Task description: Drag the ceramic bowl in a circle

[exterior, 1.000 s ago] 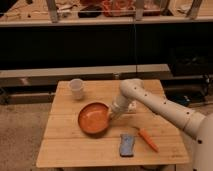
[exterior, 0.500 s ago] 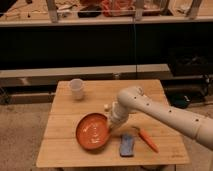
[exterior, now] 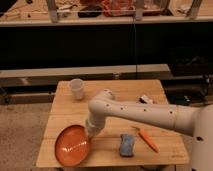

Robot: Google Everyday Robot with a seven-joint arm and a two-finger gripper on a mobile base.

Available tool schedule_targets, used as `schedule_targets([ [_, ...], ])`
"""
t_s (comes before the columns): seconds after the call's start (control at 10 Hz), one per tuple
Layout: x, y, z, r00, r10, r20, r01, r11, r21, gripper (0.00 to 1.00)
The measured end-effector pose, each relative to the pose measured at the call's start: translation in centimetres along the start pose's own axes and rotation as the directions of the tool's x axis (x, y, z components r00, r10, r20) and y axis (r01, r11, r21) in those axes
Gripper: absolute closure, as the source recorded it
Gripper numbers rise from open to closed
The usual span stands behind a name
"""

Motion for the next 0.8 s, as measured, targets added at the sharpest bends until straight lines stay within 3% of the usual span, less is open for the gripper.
schedule_targets([
  [0.3, 2.6, -4.0, 1.0, 0.998, -0.062, -0.001, 0.062, 0.998, 0.001, 0.98],
  [0.5, 5.1, -3.6, 0.6, 0.998, -0.058, -0.008, 0.058, 0.998, 0.009, 0.98],
  [0.8, 11.4, -1.5, -0.3, 1.0, -0.03, -0.01, 0.03, 0.999, 0.034, 0.98],
])
